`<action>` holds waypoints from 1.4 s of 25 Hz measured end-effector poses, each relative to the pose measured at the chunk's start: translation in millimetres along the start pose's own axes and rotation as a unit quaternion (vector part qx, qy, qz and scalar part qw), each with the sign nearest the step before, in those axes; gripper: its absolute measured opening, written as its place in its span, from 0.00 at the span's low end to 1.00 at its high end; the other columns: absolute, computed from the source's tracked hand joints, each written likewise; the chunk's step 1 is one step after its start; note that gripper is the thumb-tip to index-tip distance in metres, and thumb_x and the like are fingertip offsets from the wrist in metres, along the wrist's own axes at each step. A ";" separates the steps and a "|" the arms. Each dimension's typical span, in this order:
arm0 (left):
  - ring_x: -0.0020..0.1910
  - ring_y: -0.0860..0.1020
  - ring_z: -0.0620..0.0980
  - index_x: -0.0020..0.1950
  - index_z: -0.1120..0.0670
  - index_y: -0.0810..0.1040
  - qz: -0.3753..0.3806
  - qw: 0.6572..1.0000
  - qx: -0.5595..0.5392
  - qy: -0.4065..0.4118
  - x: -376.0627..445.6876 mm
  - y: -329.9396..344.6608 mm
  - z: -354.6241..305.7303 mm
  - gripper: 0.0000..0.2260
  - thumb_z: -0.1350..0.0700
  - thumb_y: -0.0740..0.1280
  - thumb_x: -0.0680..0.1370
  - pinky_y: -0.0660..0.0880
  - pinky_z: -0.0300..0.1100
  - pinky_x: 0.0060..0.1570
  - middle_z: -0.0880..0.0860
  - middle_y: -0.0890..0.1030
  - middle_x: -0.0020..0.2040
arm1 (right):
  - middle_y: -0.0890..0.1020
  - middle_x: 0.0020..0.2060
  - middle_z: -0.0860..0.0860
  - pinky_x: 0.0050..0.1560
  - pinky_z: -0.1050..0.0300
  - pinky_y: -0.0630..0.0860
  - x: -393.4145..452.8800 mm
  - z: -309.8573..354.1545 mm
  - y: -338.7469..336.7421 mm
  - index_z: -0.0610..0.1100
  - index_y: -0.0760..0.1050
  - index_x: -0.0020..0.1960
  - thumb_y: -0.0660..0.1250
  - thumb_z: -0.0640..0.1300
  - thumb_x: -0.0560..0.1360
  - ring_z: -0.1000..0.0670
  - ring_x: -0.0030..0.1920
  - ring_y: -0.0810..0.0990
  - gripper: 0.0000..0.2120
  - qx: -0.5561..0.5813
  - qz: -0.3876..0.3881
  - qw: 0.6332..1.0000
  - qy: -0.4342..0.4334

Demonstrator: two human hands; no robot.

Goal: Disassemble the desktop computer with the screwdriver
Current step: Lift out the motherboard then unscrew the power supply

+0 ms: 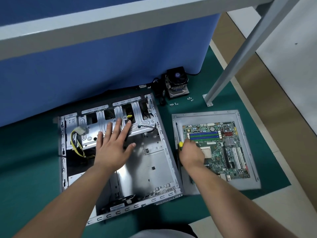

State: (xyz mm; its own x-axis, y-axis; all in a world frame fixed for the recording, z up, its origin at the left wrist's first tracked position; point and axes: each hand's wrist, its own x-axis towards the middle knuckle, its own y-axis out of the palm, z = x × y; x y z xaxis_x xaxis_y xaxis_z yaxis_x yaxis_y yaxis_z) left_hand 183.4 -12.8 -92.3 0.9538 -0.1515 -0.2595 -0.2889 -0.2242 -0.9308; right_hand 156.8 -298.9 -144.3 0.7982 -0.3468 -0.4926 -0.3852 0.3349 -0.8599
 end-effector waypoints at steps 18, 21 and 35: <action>0.81 0.60 0.48 0.77 0.46 0.70 -0.090 0.993 -0.057 0.047 -145.8 -1.3 72.8 0.24 0.51 0.67 0.81 0.52 0.50 0.81 0.46 0.64 0.81 | 0.78 0.54 0.58 0.57 0.56 0.77 -151.0 92.4 -41.8 0.52 0.77 0.62 0.66 0.55 0.80 0.58 0.52 0.78 0.13 0.156 0.014 0.922 -0.353; 0.83 0.52 0.46 0.81 0.46 0.64 -0.072 0.993 -0.068 0.066 -175.5 2.0 92.6 0.27 0.43 0.62 0.83 0.49 0.49 0.81 0.45 0.57 0.83 | 0.73 0.70 0.53 0.67 0.50 0.72 -191.5 122.8 -6.4 0.53 0.66 0.76 0.67 0.69 0.74 0.50 0.68 0.73 0.36 -0.011 0.170 0.899 -0.404; 0.83 0.40 0.52 0.84 0.52 0.40 -0.030 0.986 0.081 0.140 -211.3 11.8 118.7 0.41 0.45 0.65 0.82 0.31 0.46 0.78 0.51 0.40 0.84 | 0.84 0.52 0.51 0.40 0.52 0.69 -228.7 156.7 81.7 0.47 0.75 0.63 0.66 0.74 0.69 0.47 0.46 0.84 0.36 -0.212 -0.116 0.890 -0.387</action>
State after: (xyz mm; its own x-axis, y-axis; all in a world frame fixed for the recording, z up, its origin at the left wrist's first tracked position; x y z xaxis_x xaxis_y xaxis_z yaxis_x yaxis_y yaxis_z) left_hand -11.7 130.8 -79.1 0.9025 -0.4067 -0.1420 -0.1933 -0.0878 -0.9772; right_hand 15.4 -55.0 -81.0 0.8955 0.3995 -0.1963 -0.1769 -0.0854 -0.9805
